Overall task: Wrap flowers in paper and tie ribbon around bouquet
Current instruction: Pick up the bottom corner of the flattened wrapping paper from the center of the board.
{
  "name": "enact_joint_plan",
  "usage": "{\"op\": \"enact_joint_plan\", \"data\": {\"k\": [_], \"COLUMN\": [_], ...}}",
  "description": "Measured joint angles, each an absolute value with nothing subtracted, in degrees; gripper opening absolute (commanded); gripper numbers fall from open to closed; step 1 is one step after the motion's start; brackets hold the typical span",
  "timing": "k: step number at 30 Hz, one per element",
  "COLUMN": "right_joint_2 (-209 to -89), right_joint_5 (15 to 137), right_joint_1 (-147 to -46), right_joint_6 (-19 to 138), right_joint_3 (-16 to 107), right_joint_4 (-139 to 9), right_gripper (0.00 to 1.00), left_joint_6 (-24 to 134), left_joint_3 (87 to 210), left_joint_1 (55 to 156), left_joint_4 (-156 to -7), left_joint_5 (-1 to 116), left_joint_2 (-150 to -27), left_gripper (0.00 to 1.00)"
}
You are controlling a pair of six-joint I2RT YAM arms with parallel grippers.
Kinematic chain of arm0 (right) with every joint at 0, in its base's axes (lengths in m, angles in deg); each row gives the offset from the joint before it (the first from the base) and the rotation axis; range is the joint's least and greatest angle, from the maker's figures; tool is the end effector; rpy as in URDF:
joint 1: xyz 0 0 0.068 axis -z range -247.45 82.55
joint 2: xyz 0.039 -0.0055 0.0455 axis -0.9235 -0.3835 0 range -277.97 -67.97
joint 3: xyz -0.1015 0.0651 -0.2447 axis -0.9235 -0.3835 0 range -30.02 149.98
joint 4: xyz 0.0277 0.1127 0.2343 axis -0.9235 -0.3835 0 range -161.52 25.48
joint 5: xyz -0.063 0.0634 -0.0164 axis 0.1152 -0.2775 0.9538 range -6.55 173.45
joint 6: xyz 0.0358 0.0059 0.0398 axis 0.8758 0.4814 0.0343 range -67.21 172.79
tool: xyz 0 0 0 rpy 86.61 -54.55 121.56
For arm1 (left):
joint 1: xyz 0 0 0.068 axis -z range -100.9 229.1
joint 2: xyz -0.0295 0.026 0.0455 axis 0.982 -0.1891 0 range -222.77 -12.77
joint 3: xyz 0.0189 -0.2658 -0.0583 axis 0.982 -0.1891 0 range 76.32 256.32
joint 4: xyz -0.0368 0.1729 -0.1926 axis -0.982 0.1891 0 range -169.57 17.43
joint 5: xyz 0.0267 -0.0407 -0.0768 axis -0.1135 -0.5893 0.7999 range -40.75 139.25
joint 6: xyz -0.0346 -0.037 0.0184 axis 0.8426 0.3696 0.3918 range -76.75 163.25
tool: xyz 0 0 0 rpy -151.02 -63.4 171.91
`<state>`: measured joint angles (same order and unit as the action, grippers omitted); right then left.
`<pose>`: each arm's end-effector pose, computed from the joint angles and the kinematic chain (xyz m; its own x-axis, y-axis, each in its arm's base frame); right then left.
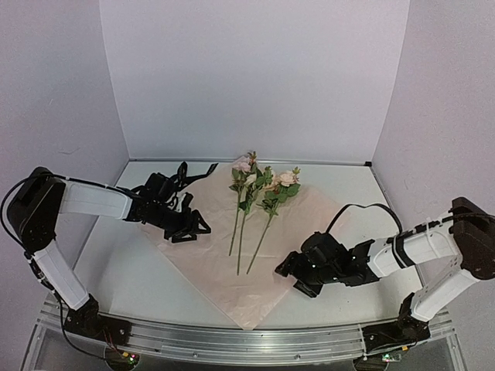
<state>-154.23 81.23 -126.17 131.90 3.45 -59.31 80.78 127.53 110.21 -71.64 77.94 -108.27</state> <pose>0.1403 0.2338 0.1373 -0.9244 0.3684 -0.0992 0.2126 0.7133 0.6679 0.2712 -0.1836 0.1649 -0.9662 -0.0410 -0.2545 0.1469 0.7238 -0.6742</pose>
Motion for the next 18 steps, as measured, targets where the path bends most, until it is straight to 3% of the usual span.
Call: {"op": "enact_joint_plan", "data": {"k": [8,12,15,18], "right_joint_2": [-156.4,-156.4,-156.4,-156.4], "right_joint_5": [81.1,81.0,80.9,80.8], "right_joint_1": [-126.4,-126.4,-126.4,-126.4], "right_joint_6": [134.8,136.0,136.6,138.2], "right_joint_3": [2.2,1.7,1.7,1.8], "right_joint_4": [-53.0,-52.0,-51.3,-50.8], "right_gripper": [0.51,0.30,0.07,0.00], "left_joint_6": [80.5,80.5,80.1,78.4], "left_joint_3": [124.2,121.2,119.0,117.0], "left_joint_1": [115.5,116.5,117.8,121.2], "left_joint_4": [-73.6,-75.3,-76.1,-77.2], "left_joint_5": [77.5,77.0,75.9,74.0], "left_joint_2": [-103.0,-99.7,-96.4,-92.6], "left_gripper": [0.62,0.62,0.62,0.64]}}
